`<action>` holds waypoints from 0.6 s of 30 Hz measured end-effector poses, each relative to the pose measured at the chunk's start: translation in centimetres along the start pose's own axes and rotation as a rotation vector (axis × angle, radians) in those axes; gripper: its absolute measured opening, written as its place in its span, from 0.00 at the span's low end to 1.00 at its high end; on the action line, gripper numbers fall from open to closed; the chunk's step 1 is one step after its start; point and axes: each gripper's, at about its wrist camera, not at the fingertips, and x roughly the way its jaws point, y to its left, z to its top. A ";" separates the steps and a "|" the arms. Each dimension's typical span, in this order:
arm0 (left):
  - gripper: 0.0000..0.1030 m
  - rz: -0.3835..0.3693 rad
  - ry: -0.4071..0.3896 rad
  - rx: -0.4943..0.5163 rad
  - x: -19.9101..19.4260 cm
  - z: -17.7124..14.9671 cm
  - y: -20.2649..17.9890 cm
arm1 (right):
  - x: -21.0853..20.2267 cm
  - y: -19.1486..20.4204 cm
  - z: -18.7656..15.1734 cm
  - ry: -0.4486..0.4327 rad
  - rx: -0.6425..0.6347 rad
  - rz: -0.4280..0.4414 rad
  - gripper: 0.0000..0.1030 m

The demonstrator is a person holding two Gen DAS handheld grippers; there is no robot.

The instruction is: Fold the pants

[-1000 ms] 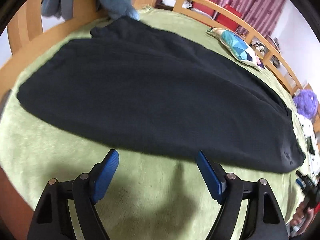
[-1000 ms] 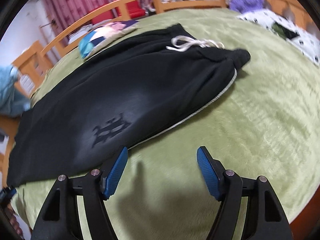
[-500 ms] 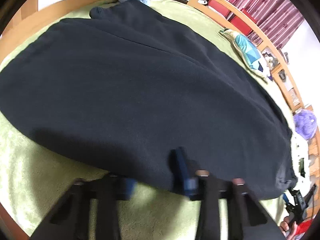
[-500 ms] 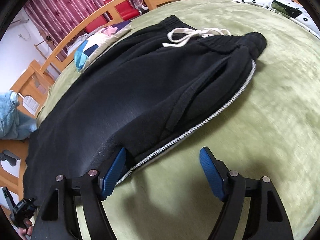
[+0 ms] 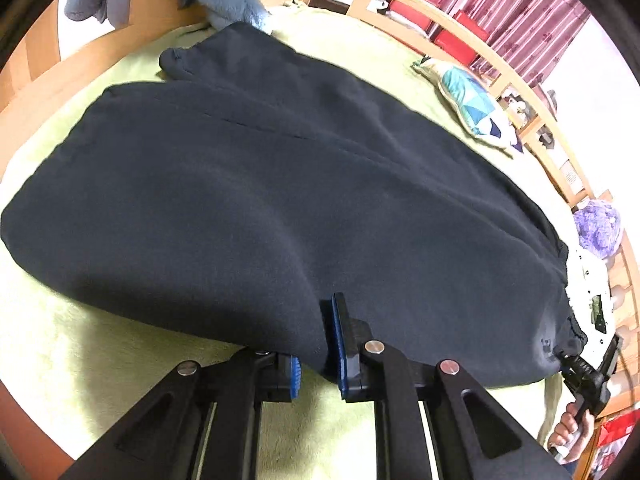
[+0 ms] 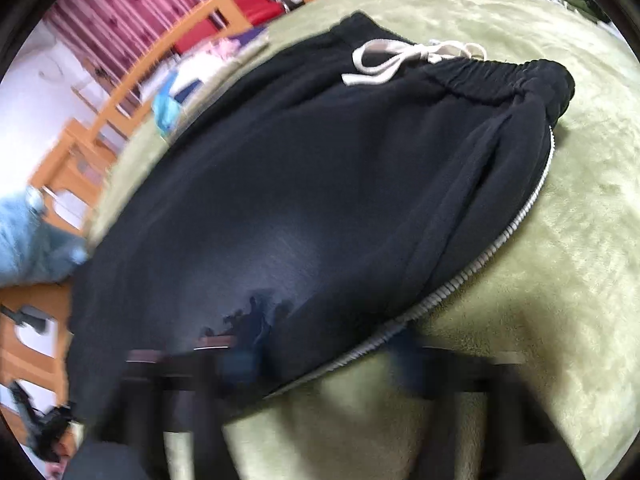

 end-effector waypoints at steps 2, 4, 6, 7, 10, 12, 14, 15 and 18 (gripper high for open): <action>0.12 -0.011 -0.025 0.013 -1.0 0.6 -0.1 | -1.0 0.5 -0.2 -0.034 -0.027 0.002 0.18; 0.12 -0.020 -0.051 0.030 -1.8 2.0 -0.5 | -3.1 1.1 0.2 -0.090 -0.027 0.044 0.16; 0.12 -0.038 -0.084 0.061 -2.5 3.9 -1.6 | -5.0 2.1 1.7 -0.133 -0.044 0.080 0.16; 0.12 -0.037 -0.107 0.082 -2.9 5.1 -2.3 | -5.5 2.8 2.5 -0.145 -0.058 0.088 0.16; 0.12 -0.017 -0.167 0.123 -3.3 8.9 -4.6 | -6.7 5.1 6.2 -0.188 -0.105 0.118 0.15; 0.12 -0.002 -0.216 0.144 -3.3 11.4 -6.1 | -6.8 7.1 9.0 -0.217 -0.136 0.118 0.15; 0.12 0.032 -0.258 0.164 -2.8 14.3 -7.7 | -6.5 9.0 11.8 -0.243 -0.161 0.127 0.15; 0.12 0.039 -0.272 0.169 -2.5 15.4 -8.4 | -6.0 10.1 13.4 -0.250 -0.172 0.125 0.15; 0.12 0.068 -0.315 0.186 -1.0 19.8 -11.1 | -4.0 13.2 19.0 -0.273 -0.195 0.112 0.15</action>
